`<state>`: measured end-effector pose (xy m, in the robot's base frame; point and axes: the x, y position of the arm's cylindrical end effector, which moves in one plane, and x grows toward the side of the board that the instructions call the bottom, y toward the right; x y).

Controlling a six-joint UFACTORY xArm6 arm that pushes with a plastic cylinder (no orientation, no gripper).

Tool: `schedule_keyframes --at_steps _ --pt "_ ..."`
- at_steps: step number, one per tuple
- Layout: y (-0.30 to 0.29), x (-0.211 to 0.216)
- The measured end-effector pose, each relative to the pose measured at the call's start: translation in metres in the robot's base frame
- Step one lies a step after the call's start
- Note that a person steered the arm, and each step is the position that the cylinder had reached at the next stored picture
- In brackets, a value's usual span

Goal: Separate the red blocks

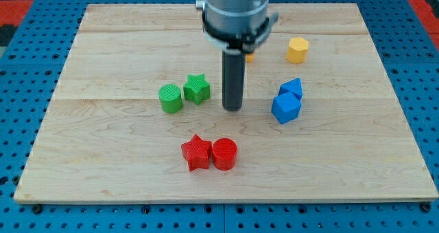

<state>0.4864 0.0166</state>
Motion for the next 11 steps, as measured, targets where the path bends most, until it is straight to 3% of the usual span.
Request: schedule_keyframes --at_steps 1,2,5,6,9,11 --pt "0.002 0.053" --pt "0.014 0.08" --pt "0.022 0.107" --pt "0.0 0.106" --pt "-0.065 0.052" --pt "-0.143 0.007"
